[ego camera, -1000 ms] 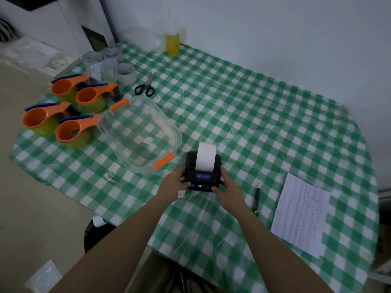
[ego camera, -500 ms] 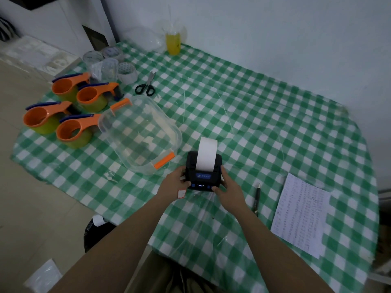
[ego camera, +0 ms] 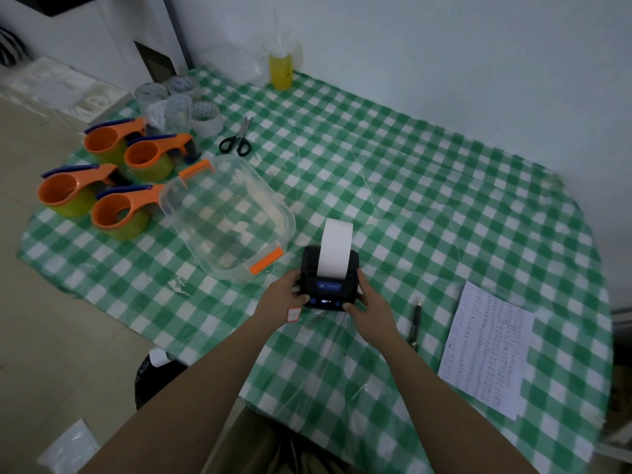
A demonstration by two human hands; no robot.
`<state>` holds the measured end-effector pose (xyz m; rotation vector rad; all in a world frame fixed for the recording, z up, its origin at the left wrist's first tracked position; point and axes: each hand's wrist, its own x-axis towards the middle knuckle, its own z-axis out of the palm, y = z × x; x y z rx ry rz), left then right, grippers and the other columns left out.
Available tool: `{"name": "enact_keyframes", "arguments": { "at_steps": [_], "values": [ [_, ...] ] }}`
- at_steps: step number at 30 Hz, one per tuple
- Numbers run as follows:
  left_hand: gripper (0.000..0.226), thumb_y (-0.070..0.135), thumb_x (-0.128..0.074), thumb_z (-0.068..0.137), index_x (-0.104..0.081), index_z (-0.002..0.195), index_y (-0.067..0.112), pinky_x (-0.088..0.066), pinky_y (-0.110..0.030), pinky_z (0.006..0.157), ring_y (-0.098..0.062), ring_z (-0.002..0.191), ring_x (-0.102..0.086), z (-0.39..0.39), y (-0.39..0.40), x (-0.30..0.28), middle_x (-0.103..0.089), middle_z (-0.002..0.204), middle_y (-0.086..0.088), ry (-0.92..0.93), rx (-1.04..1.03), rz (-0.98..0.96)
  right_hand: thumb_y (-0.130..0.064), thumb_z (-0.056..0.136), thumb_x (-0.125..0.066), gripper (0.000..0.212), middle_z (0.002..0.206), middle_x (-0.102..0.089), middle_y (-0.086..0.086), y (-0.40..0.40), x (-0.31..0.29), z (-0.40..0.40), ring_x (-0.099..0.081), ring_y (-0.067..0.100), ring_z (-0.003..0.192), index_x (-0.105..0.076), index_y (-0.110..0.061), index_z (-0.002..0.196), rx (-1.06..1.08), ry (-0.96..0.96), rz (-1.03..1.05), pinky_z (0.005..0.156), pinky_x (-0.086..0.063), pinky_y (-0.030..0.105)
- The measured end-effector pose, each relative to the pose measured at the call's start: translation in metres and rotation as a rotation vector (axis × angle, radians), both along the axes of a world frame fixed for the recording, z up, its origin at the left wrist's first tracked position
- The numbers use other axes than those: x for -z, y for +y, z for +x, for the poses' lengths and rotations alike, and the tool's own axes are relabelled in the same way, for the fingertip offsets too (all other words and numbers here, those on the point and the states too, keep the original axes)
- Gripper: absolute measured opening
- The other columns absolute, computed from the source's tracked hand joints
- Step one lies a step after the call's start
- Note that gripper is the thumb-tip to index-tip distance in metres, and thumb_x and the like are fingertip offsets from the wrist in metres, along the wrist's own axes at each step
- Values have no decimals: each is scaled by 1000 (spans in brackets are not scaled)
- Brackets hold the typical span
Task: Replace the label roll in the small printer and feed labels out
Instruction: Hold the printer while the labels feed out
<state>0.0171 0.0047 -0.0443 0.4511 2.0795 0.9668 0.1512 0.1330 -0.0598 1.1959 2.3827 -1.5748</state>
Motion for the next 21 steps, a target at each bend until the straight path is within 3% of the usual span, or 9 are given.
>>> {"name": "enact_keyframes", "arguments": {
  "at_steps": [17, 21],
  "values": [
    [49, -3, -59, 81, -46, 127, 3, -44, -49, 102, -33, 116, -56, -2, 1, 1, -57, 130, -20, -11, 0, 3, -9, 88, -60, 76, 141, -48, 2, 0, -1, -1, -49, 21, 126, -16, -30, 146, 15, -11, 4, 104, -41, 43],
    [50, -4, -60, 81, -43, 127, 1, -45, -39, 97, -33, 118, -53, -3, 3, -1, -55, 131, -20, -14, 19, -28, -7, 86, -61, 76, 143, -45, 2, 0, -5, -2, -48, 21, 127, -18, -31, 145, 34, -24, -21, 104, -42, 43]
  ]
}}
